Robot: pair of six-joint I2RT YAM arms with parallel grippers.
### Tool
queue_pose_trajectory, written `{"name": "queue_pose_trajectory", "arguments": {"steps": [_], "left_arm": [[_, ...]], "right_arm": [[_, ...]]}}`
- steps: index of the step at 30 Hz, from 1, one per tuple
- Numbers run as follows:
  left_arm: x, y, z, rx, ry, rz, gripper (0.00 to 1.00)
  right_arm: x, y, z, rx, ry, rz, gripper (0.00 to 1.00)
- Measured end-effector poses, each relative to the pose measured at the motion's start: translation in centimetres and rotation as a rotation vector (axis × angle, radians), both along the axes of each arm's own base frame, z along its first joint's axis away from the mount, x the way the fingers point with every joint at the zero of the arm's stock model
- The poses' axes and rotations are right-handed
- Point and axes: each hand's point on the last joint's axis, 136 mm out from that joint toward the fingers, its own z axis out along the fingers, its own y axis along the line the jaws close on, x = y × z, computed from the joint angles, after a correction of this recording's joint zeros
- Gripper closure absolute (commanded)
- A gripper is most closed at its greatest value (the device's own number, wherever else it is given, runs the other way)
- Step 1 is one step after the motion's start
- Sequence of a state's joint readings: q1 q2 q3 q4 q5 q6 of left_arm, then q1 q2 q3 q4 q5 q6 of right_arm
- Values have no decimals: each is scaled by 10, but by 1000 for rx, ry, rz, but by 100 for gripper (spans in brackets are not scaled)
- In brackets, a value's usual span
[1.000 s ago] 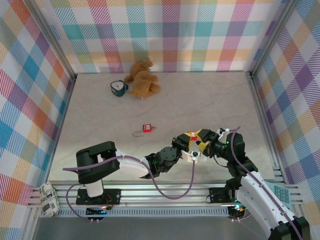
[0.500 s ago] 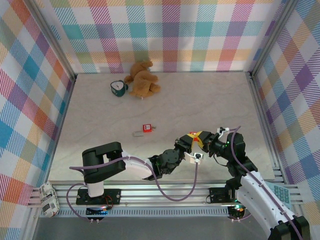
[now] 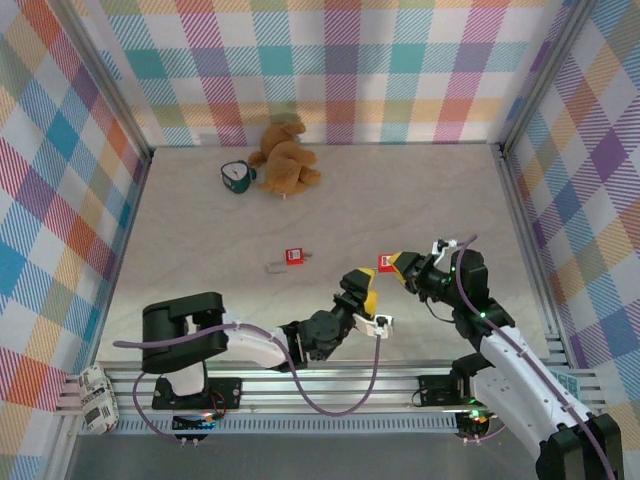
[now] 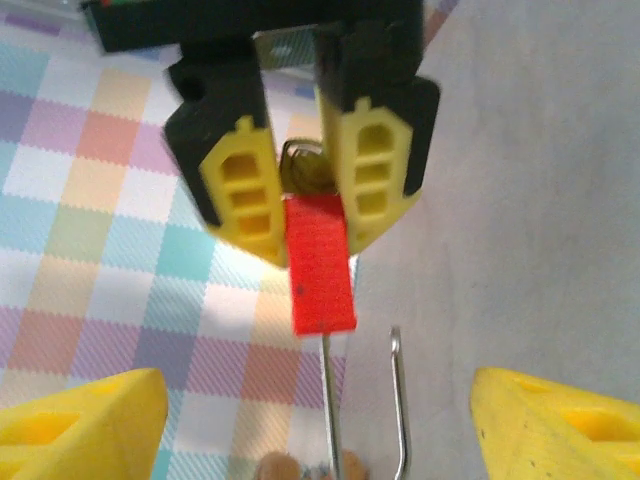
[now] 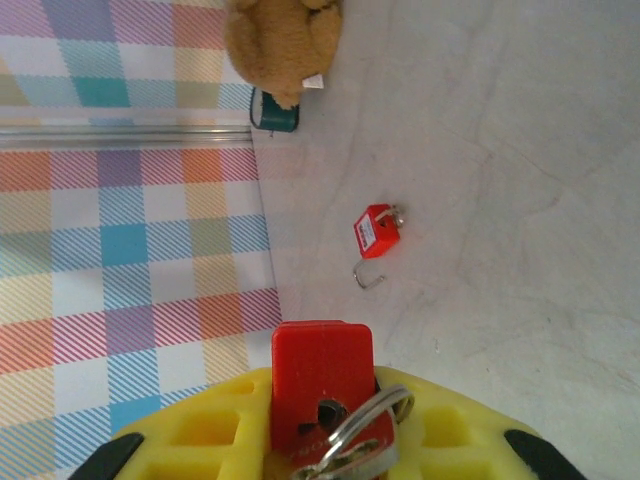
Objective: Unlock with the key
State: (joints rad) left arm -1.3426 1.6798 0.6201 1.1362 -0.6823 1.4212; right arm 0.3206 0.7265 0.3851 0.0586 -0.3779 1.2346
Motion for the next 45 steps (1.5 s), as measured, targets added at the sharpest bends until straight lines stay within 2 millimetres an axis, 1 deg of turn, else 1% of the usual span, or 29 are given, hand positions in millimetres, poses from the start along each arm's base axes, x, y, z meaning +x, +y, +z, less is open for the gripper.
{"name": "queue_pose_trajectory", "arguments": {"steps": [3, 5, 6, 8, 11, 13, 15, 17, 19, 22, 26, 31, 38, 45], "left_arm": [[1, 19, 23, -69, 4, 31, 21], [3, 34, 45, -145, 9, 50, 20], [4, 41, 54, -180, 15, 56, 20], [11, 60, 75, -268, 36, 81, 21], [22, 88, 100, -387, 84, 114, 24], [25, 101, 110, -442, 115, 122, 25], [25, 108, 115, -482, 141, 125, 25], [25, 109, 111, -493, 173, 124, 25], [25, 106, 102, -480, 208, 118, 25], [26, 103, 89, -468, 253, 120, 25], [26, 99, 76, -462, 299, 126, 26], [25, 97, 66, -458, 343, 126, 26], [23, 95, 56, -454, 391, 120, 27], [23, 96, 48, -431, 406, 128, 27]], "right_arm": [[4, 1, 11, -56, -83, 30, 81], [5, 2, 14, -104, -143, 55, 80], [5, 2, 14, -127, -167, 67, 80], [5, 4, 13, -168, -212, 100, 80], [4, 5, 11, -212, -262, 132, 80], [4, 5, 9, -229, -279, 140, 81], [5, 6, 4, -230, -278, 144, 81], [6, 9, -5, -222, -256, 152, 82], [4, 14, -17, -221, -212, 165, 82], [-3, 28, -35, -213, -141, 197, 83], [-12, 39, -59, -205, -28, 207, 82], [-13, 39, -80, -208, 86, 162, 82], [-13, 32, -115, -253, 230, 117, 82], [2, 31, -111, -286, 228, 78, 83]]}}
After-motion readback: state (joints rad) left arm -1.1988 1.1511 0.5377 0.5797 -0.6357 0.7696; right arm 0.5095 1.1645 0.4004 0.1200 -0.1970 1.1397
